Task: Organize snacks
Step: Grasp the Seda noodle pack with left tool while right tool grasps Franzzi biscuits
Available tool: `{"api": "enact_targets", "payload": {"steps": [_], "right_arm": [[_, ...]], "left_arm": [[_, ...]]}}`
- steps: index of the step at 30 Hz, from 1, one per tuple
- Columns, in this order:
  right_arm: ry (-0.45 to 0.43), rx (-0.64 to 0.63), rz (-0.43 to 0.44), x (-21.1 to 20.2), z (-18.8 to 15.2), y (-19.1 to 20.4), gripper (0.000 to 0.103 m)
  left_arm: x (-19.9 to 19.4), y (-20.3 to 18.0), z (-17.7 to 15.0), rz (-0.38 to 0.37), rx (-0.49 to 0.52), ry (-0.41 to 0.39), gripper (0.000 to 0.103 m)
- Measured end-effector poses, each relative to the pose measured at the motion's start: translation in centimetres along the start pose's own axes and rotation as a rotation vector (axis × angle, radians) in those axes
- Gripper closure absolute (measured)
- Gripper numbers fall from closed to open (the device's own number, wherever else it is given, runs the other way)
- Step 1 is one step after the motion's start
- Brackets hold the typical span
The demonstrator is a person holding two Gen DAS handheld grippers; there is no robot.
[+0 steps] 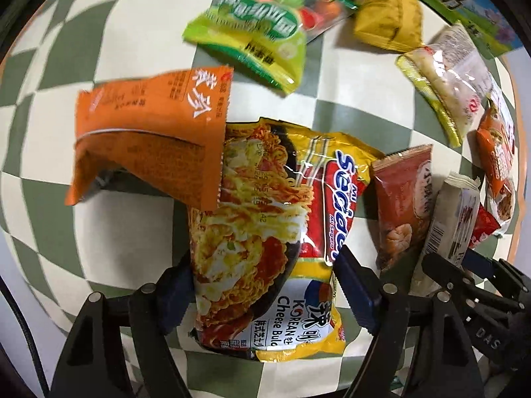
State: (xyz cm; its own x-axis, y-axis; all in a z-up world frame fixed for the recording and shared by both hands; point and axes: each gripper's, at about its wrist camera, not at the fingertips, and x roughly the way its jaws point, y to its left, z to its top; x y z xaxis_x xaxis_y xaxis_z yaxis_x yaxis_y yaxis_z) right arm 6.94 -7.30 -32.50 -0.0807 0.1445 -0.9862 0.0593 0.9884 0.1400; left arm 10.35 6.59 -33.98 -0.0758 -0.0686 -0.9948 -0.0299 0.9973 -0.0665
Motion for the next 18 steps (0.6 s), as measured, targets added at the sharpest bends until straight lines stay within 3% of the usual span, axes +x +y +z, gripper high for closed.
{"api": "enact_targets", "payload": {"steps": [7, 13, 18], "right_arm": [[-0.018, 0.121, 0.071, -0.7, 1.0, -2.1, 0.038], [-0.051, 0.142, 0.052, -1.6, 0.7, -2.5, 0.04], [-0.077, 0.14, 0.04, -2.7, -1.7, -2.5, 0.041]], "left_arm": [[2.5, 0.5, 1.6, -0.001, 0.0, 0.002, 0.019], [0.2, -1.8, -0.8, 0.015, 0.008, -0.055, 0.028], [-0.6, -1.9, -2.8, 0.02, 0.019, -0.077, 0.033]]}}
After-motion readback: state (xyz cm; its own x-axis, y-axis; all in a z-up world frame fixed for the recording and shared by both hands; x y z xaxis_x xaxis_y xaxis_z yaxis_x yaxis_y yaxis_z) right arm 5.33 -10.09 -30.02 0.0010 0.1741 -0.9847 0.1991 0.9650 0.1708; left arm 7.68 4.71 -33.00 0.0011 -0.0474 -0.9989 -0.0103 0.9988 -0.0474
